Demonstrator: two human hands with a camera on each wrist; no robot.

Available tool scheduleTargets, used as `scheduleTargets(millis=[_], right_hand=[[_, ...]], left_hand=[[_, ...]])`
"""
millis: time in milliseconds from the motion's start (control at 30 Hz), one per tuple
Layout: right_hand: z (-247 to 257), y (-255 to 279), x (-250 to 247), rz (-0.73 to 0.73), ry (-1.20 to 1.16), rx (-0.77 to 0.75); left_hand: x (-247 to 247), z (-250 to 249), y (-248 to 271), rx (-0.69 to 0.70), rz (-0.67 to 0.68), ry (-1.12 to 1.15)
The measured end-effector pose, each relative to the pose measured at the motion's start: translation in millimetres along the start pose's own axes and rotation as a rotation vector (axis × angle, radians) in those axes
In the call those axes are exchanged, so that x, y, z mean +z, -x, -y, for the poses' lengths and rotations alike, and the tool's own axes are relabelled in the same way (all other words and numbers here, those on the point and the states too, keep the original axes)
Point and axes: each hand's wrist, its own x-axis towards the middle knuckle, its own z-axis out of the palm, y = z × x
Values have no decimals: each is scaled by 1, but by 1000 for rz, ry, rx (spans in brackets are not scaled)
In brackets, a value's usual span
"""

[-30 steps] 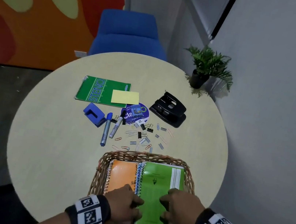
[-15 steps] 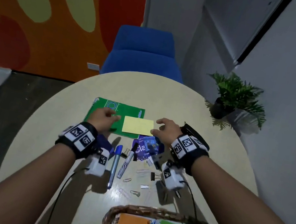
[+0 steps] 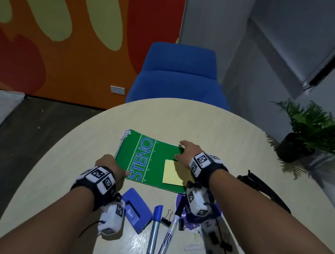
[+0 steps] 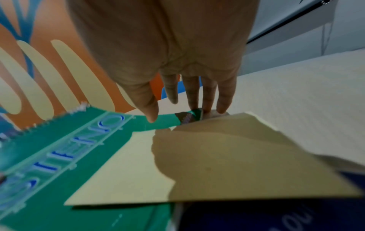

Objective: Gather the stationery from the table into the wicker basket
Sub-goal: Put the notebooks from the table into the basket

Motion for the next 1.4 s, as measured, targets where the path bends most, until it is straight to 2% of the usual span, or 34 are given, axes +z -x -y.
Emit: scheduleTargets(millis=[33, 167, 267, 367, 467, 533, 567, 633, 667, 733, 800, 900, 1067, 1200, 1333, 1400], right_hand=[[-2, 1, 2, -19, -12, 3], [-9, 12, -4, -64, -157, -27], [-8, 25, -21, -194, -310, -93], [1, 41, -44, -322, -417, -264], [8, 70, -69, -480, -426, -406], [11, 106, -88, -567, -442, -407], [9, 131, -96, -581, -443, -400], [1, 187, -101, -545, -530, -492], [-4, 215, -100, -533, -583, -556], [-21, 270, -96, -441, -649, -577], [-45, 324, -74, -272, -731, -448], [-79, 385, -10, -63, -728, -230], [-111, 427, 69, 271, -716, 55], [-129, 430, 107, 393, -623, 205], [-135, 424, 116, 401, -372, 147], [-134, 423, 115, 405, -307, 142]], left_hand=[[-1, -1, 3, 36, -22, 85], [-21, -26, 32, 342, -181, 282], [-46, -53, 72, 584, -337, 227], [-71, -72, 118, 861, -504, 79], [-91, -78, 167, 1047, -628, 5], [-105, -79, 201, 1116, -700, 92], [-111, -80, 216, 1133, -684, 205], [-117, -81, 237, 1111, -622, 433], [-118, -81, 245, 1049, -613, 490], [-109, -73, 258, 936, -524, 459], [-87, -55, 272, 933, -334, 345], [-40, -14, 296, 886, -21, 212], [34, 61, 320, 760, 229, -28], [65, 89, 326, 662, 305, -166], [73, 98, 324, 606, 296, -290], [68, 98, 331, 625, 243, -364]])
